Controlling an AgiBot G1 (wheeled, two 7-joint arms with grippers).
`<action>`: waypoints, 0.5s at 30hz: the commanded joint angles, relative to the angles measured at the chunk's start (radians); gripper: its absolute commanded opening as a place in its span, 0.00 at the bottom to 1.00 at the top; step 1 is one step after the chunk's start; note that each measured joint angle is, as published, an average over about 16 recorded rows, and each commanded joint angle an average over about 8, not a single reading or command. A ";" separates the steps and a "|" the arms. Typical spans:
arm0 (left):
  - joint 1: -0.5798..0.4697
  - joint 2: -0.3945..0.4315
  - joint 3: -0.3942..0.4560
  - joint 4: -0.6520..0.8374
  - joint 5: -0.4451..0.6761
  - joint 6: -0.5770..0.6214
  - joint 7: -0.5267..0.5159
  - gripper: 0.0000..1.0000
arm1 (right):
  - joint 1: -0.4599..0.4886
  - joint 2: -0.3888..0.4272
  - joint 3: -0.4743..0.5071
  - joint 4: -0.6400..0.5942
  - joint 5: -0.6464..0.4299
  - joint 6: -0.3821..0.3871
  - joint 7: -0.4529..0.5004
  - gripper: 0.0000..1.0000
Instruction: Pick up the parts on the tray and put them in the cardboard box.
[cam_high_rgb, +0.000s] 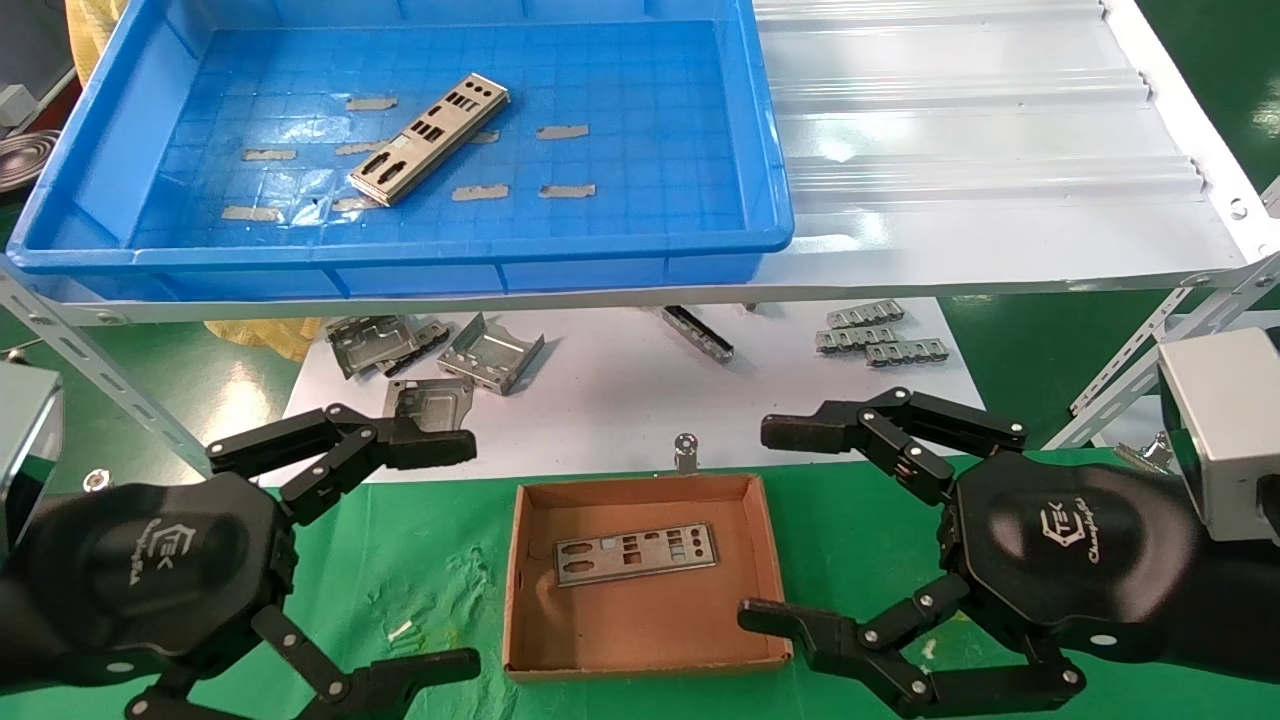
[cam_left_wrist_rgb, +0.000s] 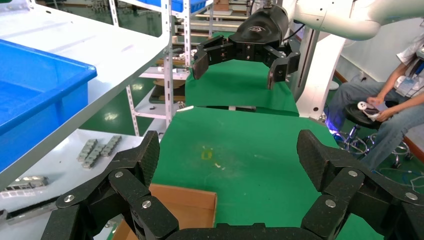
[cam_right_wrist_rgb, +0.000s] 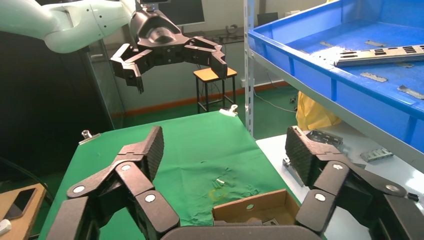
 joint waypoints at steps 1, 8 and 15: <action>0.000 0.000 0.000 0.000 0.000 0.000 0.000 1.00 | 0.000 0.000 0.000 0.000 0.000 0.000 0.000 0.00; 0.000 0.000 0.000 0.000 0.000 0.000 0.000 1.00 | 0.000 0.000 0.000 0.000 0.000 0.000 0.000 0.00; 0.000 0.000 0.000 0.000 0.000 0.000 0.000 1.00 | 0.000 0.000 0.000 0.000 0.000 0.000 0.000 0.00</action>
